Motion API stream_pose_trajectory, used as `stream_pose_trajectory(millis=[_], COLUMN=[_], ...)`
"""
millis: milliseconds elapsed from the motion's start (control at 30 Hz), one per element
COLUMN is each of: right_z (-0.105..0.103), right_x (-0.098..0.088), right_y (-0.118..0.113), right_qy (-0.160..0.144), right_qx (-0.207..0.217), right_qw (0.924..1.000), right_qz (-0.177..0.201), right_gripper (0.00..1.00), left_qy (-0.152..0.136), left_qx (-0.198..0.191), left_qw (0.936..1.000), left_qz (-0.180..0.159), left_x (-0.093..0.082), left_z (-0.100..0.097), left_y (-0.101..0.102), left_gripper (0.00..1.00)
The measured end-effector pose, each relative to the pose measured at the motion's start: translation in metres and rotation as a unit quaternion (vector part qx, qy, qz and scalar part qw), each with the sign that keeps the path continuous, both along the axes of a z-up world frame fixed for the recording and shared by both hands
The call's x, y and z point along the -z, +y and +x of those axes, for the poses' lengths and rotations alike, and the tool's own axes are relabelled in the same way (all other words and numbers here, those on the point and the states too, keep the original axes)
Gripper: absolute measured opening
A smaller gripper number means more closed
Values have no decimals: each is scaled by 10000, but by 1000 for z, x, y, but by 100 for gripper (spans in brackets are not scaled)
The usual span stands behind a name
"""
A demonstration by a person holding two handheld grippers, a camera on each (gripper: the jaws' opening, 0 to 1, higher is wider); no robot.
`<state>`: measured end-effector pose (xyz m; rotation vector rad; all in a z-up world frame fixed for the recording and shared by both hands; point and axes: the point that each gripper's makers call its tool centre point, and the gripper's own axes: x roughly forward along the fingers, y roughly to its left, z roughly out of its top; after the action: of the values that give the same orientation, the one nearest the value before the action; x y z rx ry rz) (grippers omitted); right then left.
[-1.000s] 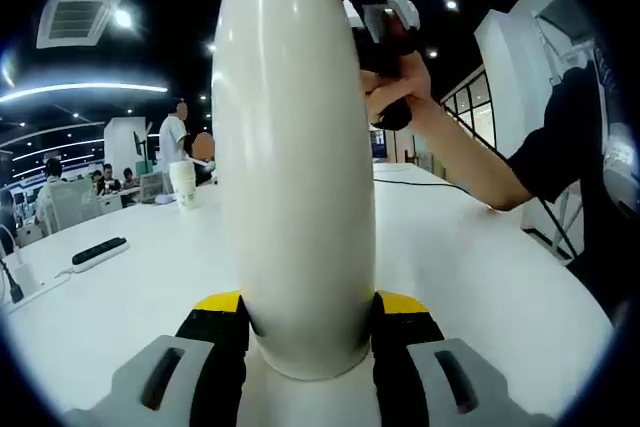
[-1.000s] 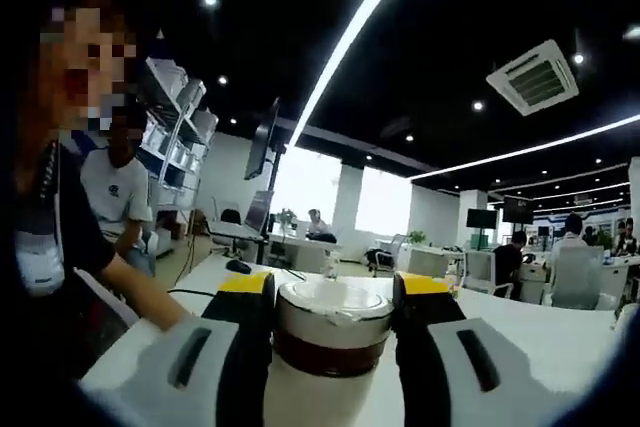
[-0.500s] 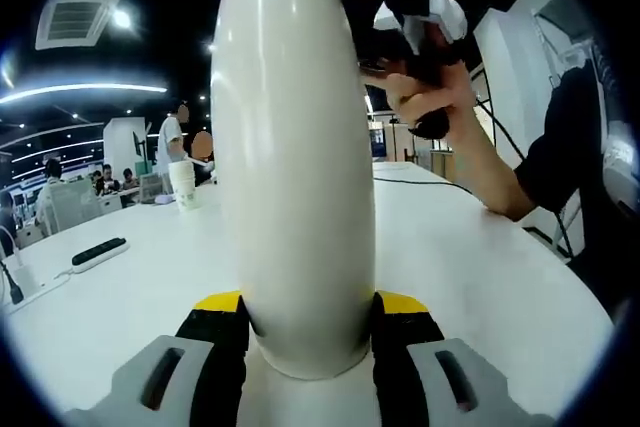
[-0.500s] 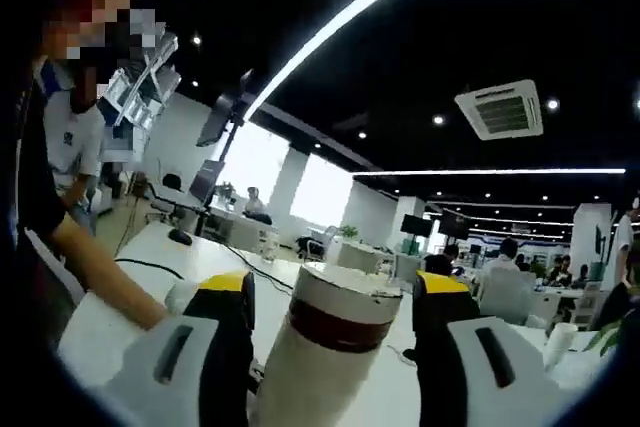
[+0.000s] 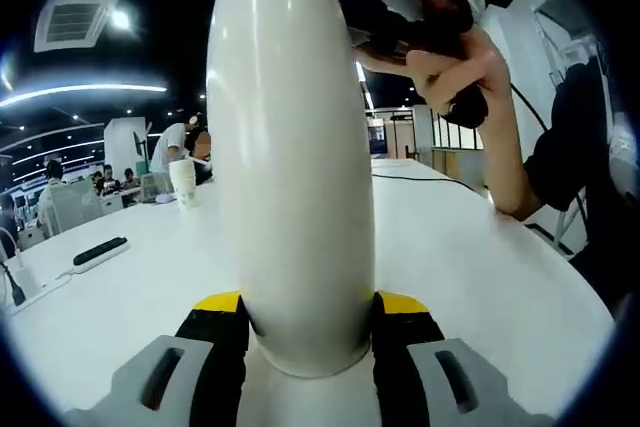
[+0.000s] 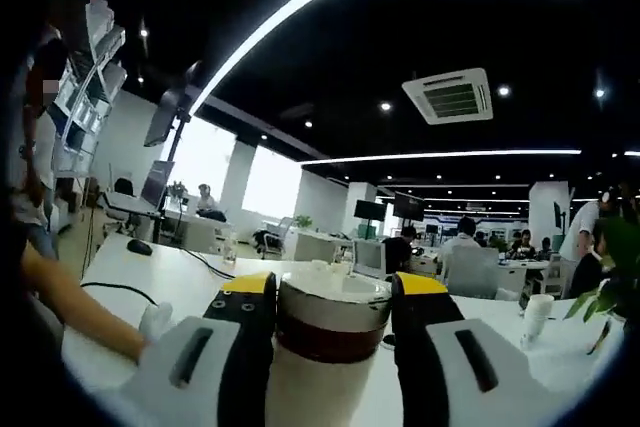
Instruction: Grasp the water cup twist off the cup lid place the cup lid on the table
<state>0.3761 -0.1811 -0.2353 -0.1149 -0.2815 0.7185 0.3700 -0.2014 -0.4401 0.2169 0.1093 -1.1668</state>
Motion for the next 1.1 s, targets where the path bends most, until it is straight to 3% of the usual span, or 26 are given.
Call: stream_pose_trajectory(millis=[167,333,467,567,633,800,900,967,1033,1100], right_z=[-2,-5,-8,-9,-8,-11,-9,-13,-19,-25], right_x=[0,0,1,1,2,3,4,12,18,18], right_y=[4,8,10,11,12,17,17,20,22,24], right_qy=[99,-48,-35,43,132,77,84,-190,-316,-542], right_qx=[-739,-1557,-2291,-2879,-3054,-3065,-2846,-2511,-2213,-1921], right_qw=[9972,9877,9733,9574,9519,9516,9579,9635,9689,9745], right_qz=[97,-120,-161,-209,-201,-213,-364,-906,-1057,-1030], right_gripper=[48,48,48,48,48,48,50,65,79,82], left_qy=[9,18,32,43,42,75,68,5,10,32], left_qx=[3,13,22,26,28,33,40,61,57,56], left_qw=[10000,10000,10000,10000,10000,10000,10000,10000,10000,10000], left_qz=[2,-3,-5,-6,-3,-10,-6,20,27,23], left_x=[0,0,0,0,0,1,1,1,1,2], left_z=[-2,-4,-4,-4,-4,-4,-4,-3,-3,-3], left_y=[-1,-3,-4,-4,-4,-3,-4,-3,-3,-2], left_gripper=[50,50,50,50,50,50,50,50,50,50])
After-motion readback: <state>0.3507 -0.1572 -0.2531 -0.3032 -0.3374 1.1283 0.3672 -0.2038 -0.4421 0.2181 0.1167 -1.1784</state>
